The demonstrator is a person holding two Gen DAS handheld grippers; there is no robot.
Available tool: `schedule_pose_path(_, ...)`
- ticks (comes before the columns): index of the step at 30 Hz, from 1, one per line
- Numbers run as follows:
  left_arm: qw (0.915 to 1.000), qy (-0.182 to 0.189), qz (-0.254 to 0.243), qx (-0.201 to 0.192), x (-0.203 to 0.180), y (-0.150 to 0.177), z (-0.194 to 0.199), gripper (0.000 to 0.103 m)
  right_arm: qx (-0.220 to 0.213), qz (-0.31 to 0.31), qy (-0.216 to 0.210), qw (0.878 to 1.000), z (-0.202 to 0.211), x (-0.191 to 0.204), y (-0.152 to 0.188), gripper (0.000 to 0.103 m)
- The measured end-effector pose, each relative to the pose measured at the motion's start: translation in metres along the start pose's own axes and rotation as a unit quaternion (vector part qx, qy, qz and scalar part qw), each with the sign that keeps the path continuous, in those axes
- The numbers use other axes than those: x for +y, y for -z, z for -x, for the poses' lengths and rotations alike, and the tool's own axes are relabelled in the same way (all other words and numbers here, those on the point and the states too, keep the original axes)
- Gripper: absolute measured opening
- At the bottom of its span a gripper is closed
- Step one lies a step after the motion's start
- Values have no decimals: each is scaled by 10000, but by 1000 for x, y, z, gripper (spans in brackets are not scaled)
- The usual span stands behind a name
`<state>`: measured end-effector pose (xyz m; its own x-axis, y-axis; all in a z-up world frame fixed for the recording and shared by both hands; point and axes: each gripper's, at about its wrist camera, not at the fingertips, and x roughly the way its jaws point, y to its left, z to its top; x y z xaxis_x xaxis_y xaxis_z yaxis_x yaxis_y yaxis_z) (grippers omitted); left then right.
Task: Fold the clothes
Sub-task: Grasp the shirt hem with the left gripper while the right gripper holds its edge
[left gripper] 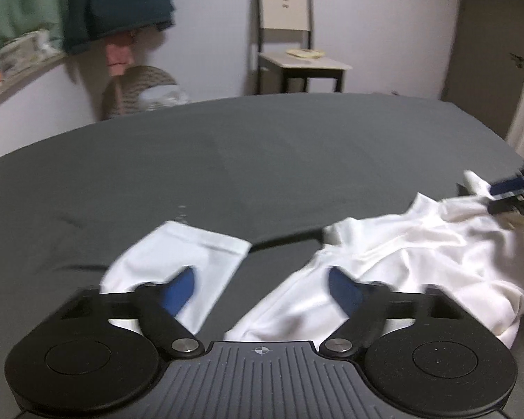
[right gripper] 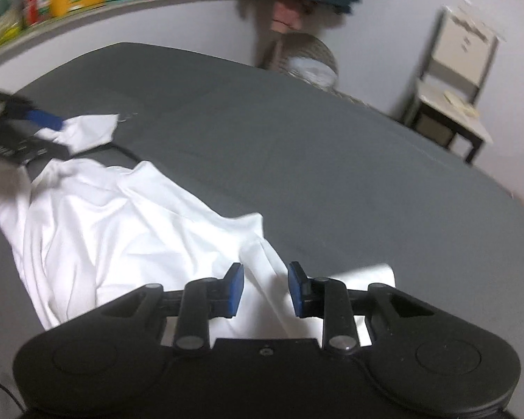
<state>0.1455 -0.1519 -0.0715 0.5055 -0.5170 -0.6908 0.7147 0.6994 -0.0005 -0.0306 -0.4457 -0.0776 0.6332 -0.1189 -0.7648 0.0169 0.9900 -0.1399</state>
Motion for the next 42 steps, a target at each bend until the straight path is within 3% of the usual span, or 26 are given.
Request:
schedule_pose_path(2, 9992, -39, -396, 2, -8, -2, -7, 49, 13, 211, -57, 9998, 2, 14, 8, 27)
schedule_pose_path(5, 9935, 266, -1093, -192, -24, -4, -12, 49, 98, 448, -137, 9989, -4, 22, 15, 25)
schedule_pose_path(9, 9875, 284, -1550, -54, -37, -5, -19, 49, 127, 398, -235, 9989, 7, 28, 12, 20)
schedule_pose_path(13, 9859, 206, -1655, 126, -35, -5, -31, 49, 184, 424, -317, 9984, 2, 22, 12, 19)
schedule_pose_path(19, 9898, 341, -1335, 366, -24, 1, -38, 49, 223, 184, -622, 9976, -1, 11, 7, 17)
schedule_pose_path(21, 9904, 455, -1237, 419, -23, 4, -42, 33, 287, 191, -644, 9973, -4, 12, 8, 15)
schedule_pose_path(26, 9882, 599, -1349, 418, -28, 8, -42, 16, 336, 295, -597, 9972, -8, 17, 9, 11)
schedule_pose_path(38, 9797, 282, -1934, 442, -46, 5, -37, 17, 208, 653, -160, 9975, -8, 24, 3, 12)
schedule_pose_path(42, 9798, 234, -1948, 391, -46, 6, -37, 23, 110, 683, 9, 9976, -6, 24, -1, 21)
